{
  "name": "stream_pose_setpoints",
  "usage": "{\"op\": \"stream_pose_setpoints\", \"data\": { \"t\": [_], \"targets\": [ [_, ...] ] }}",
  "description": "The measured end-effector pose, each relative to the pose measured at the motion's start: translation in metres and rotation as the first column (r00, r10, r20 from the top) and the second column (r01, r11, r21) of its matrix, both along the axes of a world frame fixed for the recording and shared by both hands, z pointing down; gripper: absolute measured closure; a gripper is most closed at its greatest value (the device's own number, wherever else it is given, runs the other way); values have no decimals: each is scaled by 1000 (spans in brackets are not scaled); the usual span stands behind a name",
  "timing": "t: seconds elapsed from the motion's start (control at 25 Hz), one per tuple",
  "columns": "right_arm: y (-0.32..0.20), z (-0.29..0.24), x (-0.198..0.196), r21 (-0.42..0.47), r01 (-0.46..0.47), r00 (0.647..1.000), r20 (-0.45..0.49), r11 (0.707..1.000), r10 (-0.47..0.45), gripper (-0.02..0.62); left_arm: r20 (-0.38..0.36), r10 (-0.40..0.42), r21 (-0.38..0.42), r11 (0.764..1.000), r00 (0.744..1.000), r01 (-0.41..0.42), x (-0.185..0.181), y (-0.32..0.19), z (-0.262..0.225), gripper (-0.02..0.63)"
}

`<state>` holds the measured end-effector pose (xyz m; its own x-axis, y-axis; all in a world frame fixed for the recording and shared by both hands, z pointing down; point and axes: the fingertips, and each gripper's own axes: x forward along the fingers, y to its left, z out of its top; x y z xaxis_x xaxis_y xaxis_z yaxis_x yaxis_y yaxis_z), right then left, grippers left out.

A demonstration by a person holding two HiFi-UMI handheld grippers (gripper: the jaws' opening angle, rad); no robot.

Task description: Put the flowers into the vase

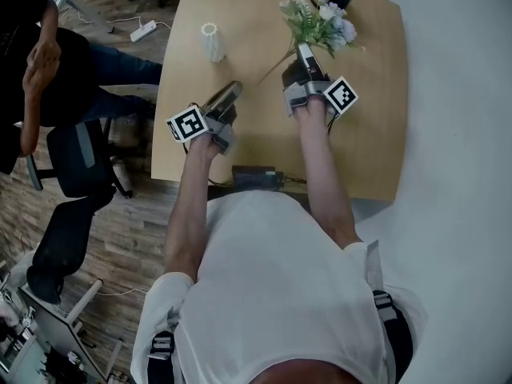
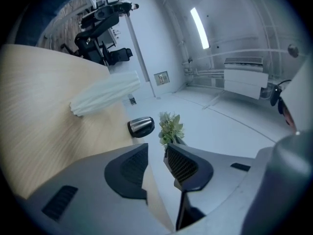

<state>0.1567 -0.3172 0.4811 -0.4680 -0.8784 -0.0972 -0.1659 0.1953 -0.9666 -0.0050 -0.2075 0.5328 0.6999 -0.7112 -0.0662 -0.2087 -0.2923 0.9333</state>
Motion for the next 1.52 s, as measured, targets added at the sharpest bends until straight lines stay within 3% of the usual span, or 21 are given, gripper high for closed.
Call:
{"op": "stream_pose_setpoints", "data": {
  "t": [0.12,0.32,0.6,0.84,1.28,1.52],
  "targets": [
    [1,2,-3,3,15,1000,4,1000,-15,535,29,-60,0,998,998,60,-10,-5,13,438],
    [2,1,-2,11,2,1000,-28,1000,-2,535,42,-119,13,993,992,119,-27,-21,28,371],
    [1,2,2,3,-36,997,-71,999,36,535,249,-148,17,989,957,149,-53,-49,69,265],
    [0,4,2,-15,-53,993,-111,998,51,535,353,-134,54,991,926,123,-55,-78,86,219],
    [0,2,3,-14,-64,986,-156,998,61,535,468,-96,158,987,879,24,-40,-97,98,187],
    [-1,2,2,-16,-66,987,-148,998,62,535,454,-107,183,983,884,24,-33,-97,89,187]
  ]
}}
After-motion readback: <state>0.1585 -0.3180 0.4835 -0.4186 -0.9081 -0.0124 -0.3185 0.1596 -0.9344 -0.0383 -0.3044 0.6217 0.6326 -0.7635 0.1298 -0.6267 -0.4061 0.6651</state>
